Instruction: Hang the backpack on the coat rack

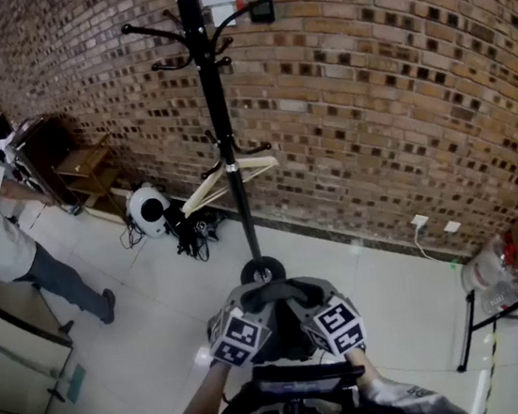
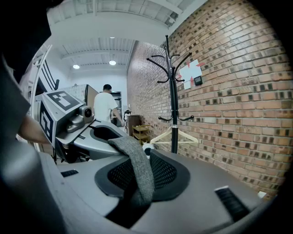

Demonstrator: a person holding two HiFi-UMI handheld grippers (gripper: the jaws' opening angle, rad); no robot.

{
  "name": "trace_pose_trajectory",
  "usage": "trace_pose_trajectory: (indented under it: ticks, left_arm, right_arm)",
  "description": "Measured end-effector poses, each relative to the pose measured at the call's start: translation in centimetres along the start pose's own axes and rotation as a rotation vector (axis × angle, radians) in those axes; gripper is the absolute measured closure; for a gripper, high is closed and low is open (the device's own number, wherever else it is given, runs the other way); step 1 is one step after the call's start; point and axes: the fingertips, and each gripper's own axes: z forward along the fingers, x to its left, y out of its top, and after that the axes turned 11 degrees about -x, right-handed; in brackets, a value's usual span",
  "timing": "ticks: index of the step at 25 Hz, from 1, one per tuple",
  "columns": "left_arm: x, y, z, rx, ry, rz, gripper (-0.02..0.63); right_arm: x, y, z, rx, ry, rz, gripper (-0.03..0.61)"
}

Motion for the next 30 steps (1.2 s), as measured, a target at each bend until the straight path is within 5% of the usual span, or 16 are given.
trace_pose_trajectory:
  ticks: [11,30]
  left_arm:
    - [2.5,0.9,6.3,0.004,-0.031,-0.018,0.552]
    - [16.3,4.6,22.5,-0.045,0.036,0.016,0.552]
  right_arm:
    - [-6.4,0.5,2.8,0.016,0.029,-0.045,0.482]
    - [-22.9,5.4,15.6,0.020,0.060,-0.136,0.482]
